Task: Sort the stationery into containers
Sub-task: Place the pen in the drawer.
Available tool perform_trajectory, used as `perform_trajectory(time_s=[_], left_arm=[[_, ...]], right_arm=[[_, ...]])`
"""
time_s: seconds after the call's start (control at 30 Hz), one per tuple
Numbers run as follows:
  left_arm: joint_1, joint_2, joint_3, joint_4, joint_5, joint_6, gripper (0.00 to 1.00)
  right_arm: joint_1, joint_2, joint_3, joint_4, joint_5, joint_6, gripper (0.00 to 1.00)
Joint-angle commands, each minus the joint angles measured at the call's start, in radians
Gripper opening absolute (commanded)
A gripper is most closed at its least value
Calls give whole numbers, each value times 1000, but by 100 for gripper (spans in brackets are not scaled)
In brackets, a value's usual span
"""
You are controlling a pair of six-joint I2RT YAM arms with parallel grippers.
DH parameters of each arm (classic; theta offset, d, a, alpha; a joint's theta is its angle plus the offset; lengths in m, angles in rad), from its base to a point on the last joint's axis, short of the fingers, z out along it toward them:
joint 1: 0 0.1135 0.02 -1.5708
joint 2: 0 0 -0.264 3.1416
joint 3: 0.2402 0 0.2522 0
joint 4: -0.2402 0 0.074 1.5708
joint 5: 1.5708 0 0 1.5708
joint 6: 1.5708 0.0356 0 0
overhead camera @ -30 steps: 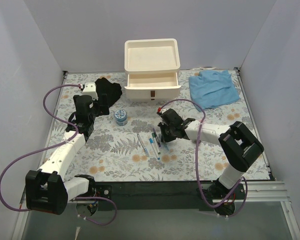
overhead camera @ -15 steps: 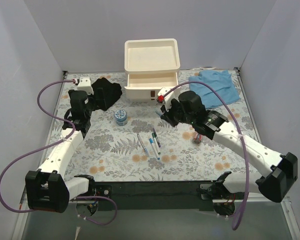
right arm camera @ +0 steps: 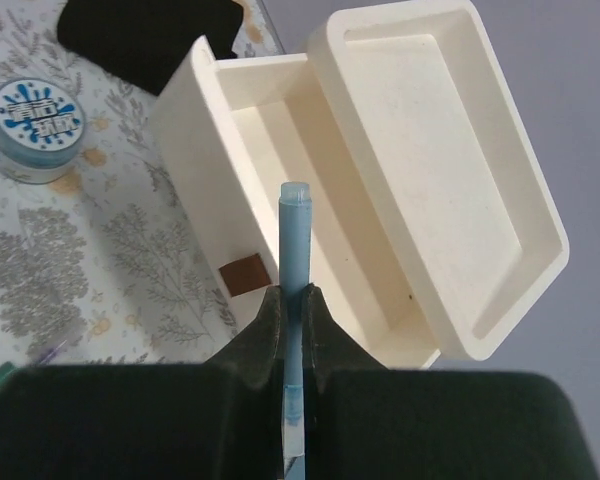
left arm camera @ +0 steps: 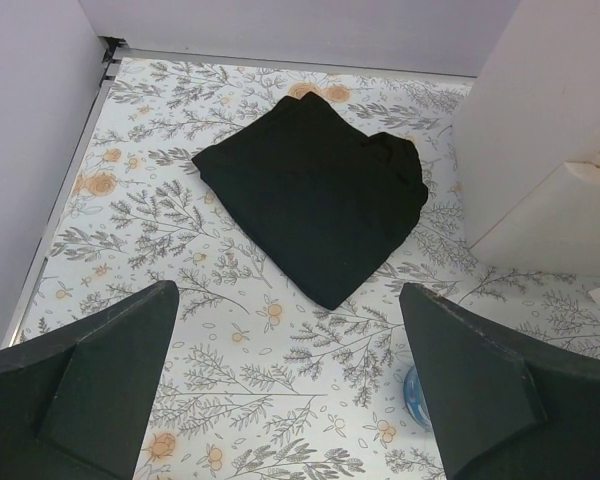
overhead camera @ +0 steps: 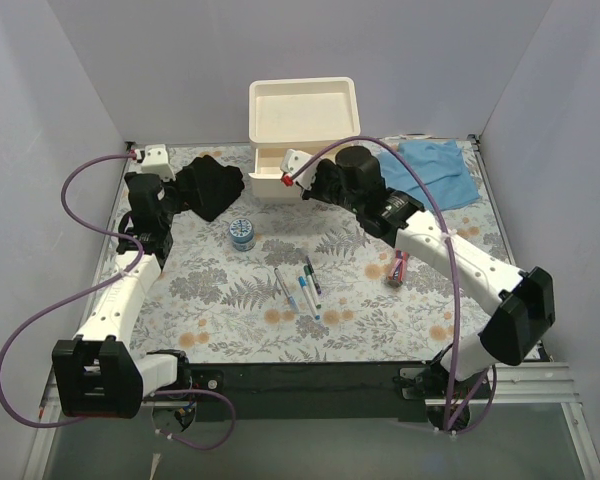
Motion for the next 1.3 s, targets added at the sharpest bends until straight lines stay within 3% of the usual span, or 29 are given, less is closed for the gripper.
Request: perform_trajectory(time_s=[0.0,0.27,0.63,0.67,0.7,0.8,0.9,1.07,1.27], left_arm=[[6,-11,42,-7,-3,17,95],[15,-31,22,-33,-3,5,95],[36,-10,29,-33,3,-3,95],[36,-8,29,-32,4,-3,95],[36,-8,29,-33,4,-3,95],[36,-5,33,-33,4,0,95],[36,-2,36,-33,6,3,95],[36,-2,39,-32,12,-9,95],[36,-24,20,-30,0,-1,95]], right_arm=[[-50,87,149,107,40,-38,1],[-139,231,327,104,23,-12,1],[-146,245,305,54,-13,54,1],[-149,251,305,54,6,60,5],[-149,256,305,55,19,80,23],[-156,274,312,55,57,103,48],[-157,282,334,55,74,124,62],[-157,195,341,-11,-40,198,62],[-120,60,247,-317,-335,457,52]])
